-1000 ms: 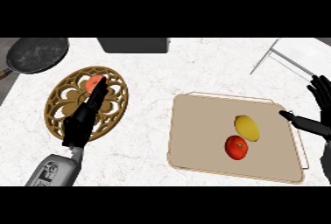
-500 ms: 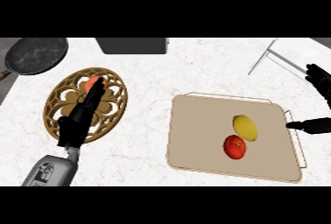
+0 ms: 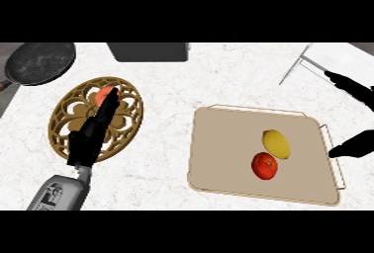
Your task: Pick the lemon from the tray and place it in the tiered shelf
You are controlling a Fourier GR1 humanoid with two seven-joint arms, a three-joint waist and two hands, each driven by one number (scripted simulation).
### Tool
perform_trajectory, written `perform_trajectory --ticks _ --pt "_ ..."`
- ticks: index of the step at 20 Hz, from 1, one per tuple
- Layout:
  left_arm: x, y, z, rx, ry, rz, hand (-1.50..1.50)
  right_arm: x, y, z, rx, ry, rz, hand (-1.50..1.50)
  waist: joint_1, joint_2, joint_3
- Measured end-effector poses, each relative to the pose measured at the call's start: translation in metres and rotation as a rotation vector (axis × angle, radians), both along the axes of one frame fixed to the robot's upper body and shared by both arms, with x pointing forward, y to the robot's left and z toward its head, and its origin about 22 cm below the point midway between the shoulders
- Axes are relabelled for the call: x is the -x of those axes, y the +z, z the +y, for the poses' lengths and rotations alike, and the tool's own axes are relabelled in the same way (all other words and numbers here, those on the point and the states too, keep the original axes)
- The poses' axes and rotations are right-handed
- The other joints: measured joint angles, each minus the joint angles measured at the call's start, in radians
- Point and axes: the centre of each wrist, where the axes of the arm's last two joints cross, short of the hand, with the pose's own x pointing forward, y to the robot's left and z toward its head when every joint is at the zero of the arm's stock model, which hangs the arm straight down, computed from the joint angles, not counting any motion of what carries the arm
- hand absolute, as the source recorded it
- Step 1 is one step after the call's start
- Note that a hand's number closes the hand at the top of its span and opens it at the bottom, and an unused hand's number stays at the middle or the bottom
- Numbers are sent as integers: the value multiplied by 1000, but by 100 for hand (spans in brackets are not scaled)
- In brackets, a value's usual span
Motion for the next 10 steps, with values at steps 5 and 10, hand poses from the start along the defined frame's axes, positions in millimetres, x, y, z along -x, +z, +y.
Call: perform_trajectory --ticks 5,10 --pt "4 4 -9 8 -3 0 0 11 16 28 166 19 63 -150 0 1 1" --pt "2 1 -5 5 -1 -7 0 25 20 52 214 12 87 -150 2 3 2"
